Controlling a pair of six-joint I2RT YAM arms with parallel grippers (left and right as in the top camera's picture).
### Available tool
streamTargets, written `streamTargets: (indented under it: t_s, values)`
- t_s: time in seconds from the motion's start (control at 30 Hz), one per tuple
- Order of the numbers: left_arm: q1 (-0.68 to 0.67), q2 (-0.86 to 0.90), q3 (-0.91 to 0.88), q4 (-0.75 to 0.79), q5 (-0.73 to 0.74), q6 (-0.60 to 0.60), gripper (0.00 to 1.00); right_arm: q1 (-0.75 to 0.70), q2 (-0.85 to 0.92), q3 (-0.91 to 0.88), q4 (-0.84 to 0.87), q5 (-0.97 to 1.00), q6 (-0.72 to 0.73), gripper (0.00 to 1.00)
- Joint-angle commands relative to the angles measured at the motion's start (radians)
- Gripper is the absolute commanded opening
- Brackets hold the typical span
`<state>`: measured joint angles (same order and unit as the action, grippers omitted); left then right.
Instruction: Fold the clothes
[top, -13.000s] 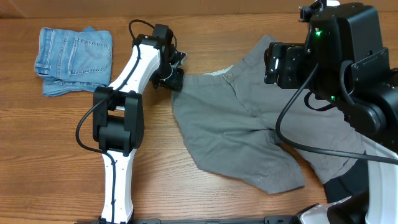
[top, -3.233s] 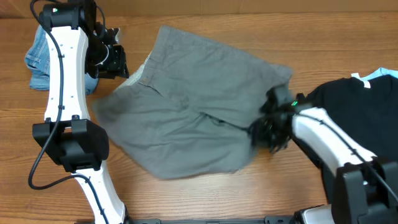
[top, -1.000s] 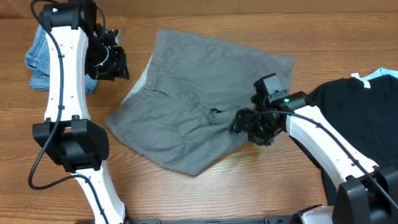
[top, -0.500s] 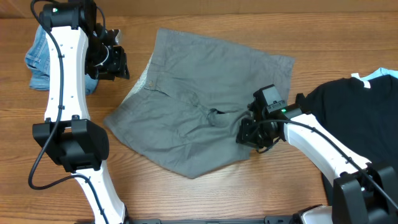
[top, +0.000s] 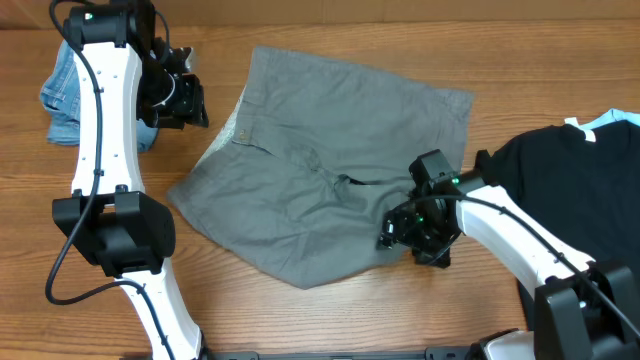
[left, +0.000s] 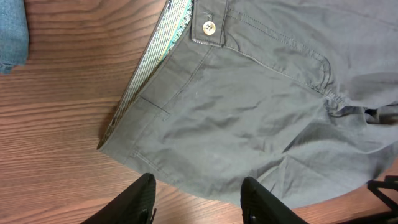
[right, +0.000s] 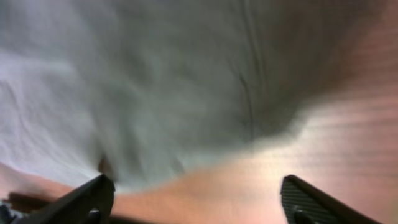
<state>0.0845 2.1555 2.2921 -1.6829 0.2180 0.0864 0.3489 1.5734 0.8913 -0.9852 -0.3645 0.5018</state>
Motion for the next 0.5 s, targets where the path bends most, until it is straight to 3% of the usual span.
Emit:
streamTargets:
  t_s: [0.0, 0.2, 0.23, 0.27, 0.4, 0.43, 0.47]
  values:
    - [-0.006, -0.031, 0.001, 0.0, 0.019, 0.023, 0.49, 0.016, -0.006, -0.096, 0.124, -0.097, 0.074, 0.93]
    - [-0.006, -0.031, 0.001, 0.0, 0.019, 0.023, 0.49, 0.016, -0.006, -0.188, 0.303, -0.162, 0.184, 0.88]
    - [-0.006, -0.031, 0.001, 0.0, 0.019, 0.023, 0.49, 0.016, -0.006, -0.188, 0.308, -0.161, 0.183, 0.81]
    - [-0.006, -0.031, 0.001, 0.0, 0.019, 0.023, 0.49, 0.016, -0.006, -0.188, 0.315, -0.162, 0.182, 0.62]
    - [-0.006, -0.031, 0.001, 0.0, 0.019, 0.023, 0.49, 0.014, -0.01, -0.146, 0.321, -0.16, 0.071, 0.1]
    - [-0.006, -0.031, 0.001, 0.0, 0.019, 0.023, 0.49, 0.015, -0.016, -0.127, 0.301, -0.152, 0.049, 0.04]
    - [-0.006, -0.031, 0.001, -0.002, 0.019, 0.023, 0.49, 0.015, -0.025, -0.103, 0.264, -0.136, 0.042, 0.04]
